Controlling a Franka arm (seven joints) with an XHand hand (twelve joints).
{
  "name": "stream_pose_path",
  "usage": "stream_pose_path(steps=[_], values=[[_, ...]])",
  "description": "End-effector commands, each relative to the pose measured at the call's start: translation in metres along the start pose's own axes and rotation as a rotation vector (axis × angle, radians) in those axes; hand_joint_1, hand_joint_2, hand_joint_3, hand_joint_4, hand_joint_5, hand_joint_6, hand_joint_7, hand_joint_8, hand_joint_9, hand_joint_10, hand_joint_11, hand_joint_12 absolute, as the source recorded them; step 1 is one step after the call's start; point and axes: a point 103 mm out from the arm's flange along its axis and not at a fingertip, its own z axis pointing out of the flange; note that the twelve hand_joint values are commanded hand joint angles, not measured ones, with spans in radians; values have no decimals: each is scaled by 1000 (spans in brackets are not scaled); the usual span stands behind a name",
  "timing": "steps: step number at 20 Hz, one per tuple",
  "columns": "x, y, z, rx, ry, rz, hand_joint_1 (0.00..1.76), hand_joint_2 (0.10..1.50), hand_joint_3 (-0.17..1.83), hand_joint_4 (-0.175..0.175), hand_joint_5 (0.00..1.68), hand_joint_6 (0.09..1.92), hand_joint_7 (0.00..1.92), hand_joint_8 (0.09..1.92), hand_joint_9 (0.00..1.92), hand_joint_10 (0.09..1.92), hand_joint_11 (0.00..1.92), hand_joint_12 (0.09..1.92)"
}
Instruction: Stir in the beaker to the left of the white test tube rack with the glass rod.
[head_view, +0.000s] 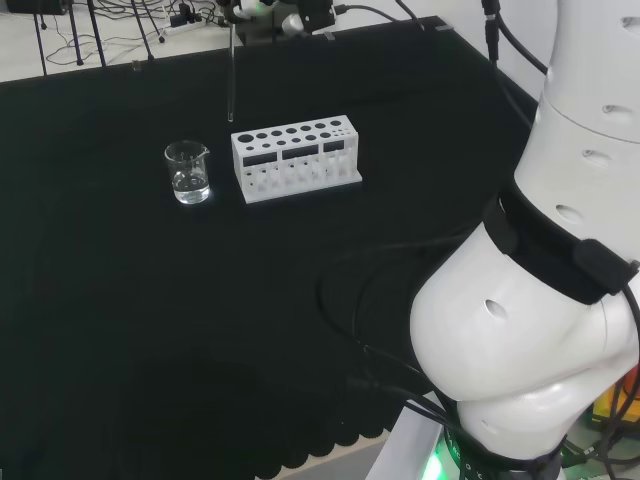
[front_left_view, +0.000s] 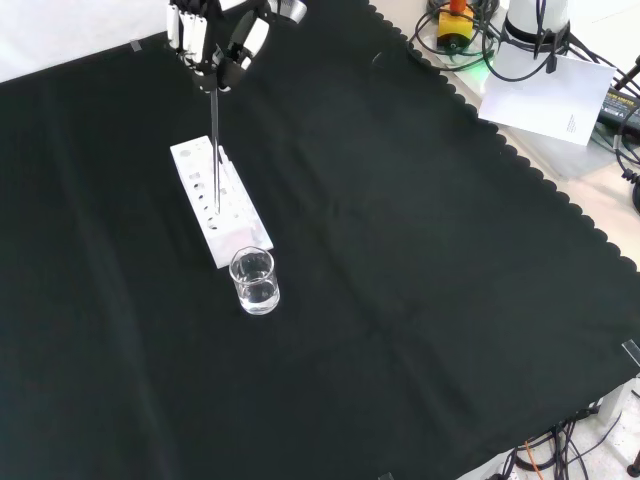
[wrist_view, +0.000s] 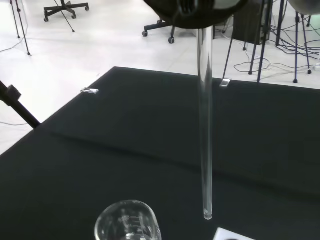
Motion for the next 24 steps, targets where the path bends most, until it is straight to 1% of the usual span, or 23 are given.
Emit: stream_pose_path(steps=[1,7,10,17,24], values=[[25,14,0,2,5,-54,1307,1019,13,-175,1180,363,1237,874,1782,297,1282,724],[46,27,15,12,31,-118,1307,1020,11,-175,1179,364,1236,877,1786,292,1282,725],[52,27,23,21,42,-138,1307,1021,10,-175,1179,365,1236,877,1787,290,1281,725],[57,28,42,45,58,-159,1307,1021,9,-175,1178,367,1235,878,1791,285,1281,726],[56,35,71,73,71,-166,1307,1022,8,-175,1177,368,1235,879,1794,280,1281,727]])
